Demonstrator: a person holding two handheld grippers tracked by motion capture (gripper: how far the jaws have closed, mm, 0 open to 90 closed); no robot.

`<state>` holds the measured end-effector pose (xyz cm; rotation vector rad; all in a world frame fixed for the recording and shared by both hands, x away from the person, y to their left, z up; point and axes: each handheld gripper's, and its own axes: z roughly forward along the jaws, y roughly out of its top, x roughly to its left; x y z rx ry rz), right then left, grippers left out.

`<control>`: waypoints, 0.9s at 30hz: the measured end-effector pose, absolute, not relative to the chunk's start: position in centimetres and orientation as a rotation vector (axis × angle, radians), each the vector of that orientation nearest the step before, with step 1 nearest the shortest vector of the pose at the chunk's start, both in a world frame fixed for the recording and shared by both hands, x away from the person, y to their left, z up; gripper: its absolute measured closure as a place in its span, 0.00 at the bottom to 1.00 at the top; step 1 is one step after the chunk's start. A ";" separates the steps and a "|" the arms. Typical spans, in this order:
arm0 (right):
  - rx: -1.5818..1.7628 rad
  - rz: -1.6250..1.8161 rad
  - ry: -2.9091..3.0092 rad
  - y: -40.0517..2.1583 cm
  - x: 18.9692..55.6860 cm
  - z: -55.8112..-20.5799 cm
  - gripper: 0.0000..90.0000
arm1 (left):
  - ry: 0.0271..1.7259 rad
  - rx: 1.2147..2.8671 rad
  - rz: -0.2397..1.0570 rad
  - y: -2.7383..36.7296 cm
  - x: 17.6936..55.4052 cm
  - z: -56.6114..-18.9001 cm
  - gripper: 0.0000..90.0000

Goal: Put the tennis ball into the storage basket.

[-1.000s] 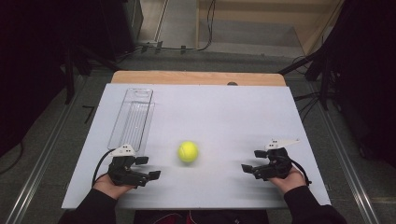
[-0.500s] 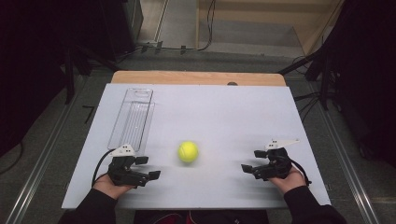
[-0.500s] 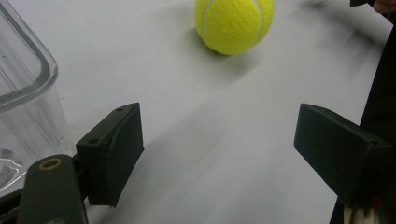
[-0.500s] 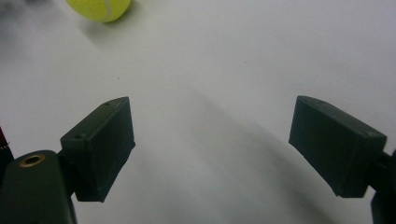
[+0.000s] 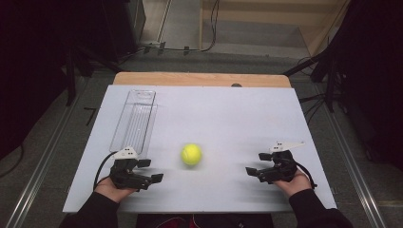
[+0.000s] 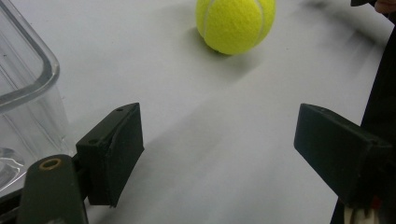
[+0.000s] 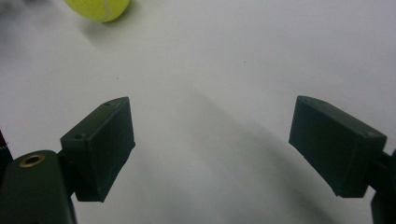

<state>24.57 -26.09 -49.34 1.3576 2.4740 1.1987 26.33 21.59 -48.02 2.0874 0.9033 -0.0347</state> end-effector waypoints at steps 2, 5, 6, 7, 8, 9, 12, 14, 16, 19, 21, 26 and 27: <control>1.354 1.201 2.476 -26.1 24.6 -49.4 0.14 | 0.902 2.089 -0.032 21.6 26.3 -48.0 0.18; 1.356 1.200 2.476 -26.1 24.6 -49.4 0.14 | 0.899 2.085 -0.024 21.6 26.3 -48.0 0.18; 1.353 1.203 2.475 -26.1 24.6 -49.4 0.14 | 0.902 2.081 -0.024 21.6 26.3 -48.0 0.18; 1.356 1.201 2.476 -26.1 24.6 -49.4 0.14 | 0.902 2.081 -0.025 21.6 26.3 -48.0 0.18; 1.353 1.201 2.476 -26.1 24.6 -49.4 0.14 | 0.902 2.083 -0.025 21.6 26.3 -48.0 0.18; 1.353 1.203 2.476 -26.1 24.6 -49.4 0.14 | 0.902 2.083 -0.024 21.6 26.3 -48.0 0.18; 1.353 1.203 2.477 -26.1 24.6 -49.4 0.14 | 0.899 2.087 -0.025 21.6 26.3 -47.9 0.18; 1.356 1.202 2.474 -26.1 24.6 -49.3 0.14 | 0.894 2.083 -0.023 21.5 26.3 -47.8 0.18; 1.359 1.201 2.473 -26.1 24.6 -49.3 0.14 | 0.886 2.086 -0.020 21.3 26.3 -47.7 0.18; 1.360 1.202 2.472 -26.1 24.6 -49.3 0.14 | 0.879 2.084 -0.019 21.1 26.3 -47.7 0.18; 1.360 1.203 2.473 -26.1 24.6 -49.3 0.14 | 0.870 2.088 -0.022 20.9 26.3 -47.6 0.18; 1.365 1.202 2.470 -26.1 24.6 -49.3 0.14 | 0.839 2.093 -0.034 20.0 26.3 -47.5 0.18; 1.365 1.202 2.470 -26.1 24.6 -49.3 0.14 | 0.839 2.093 -0.034 20.0 26.3 -47.5 0.18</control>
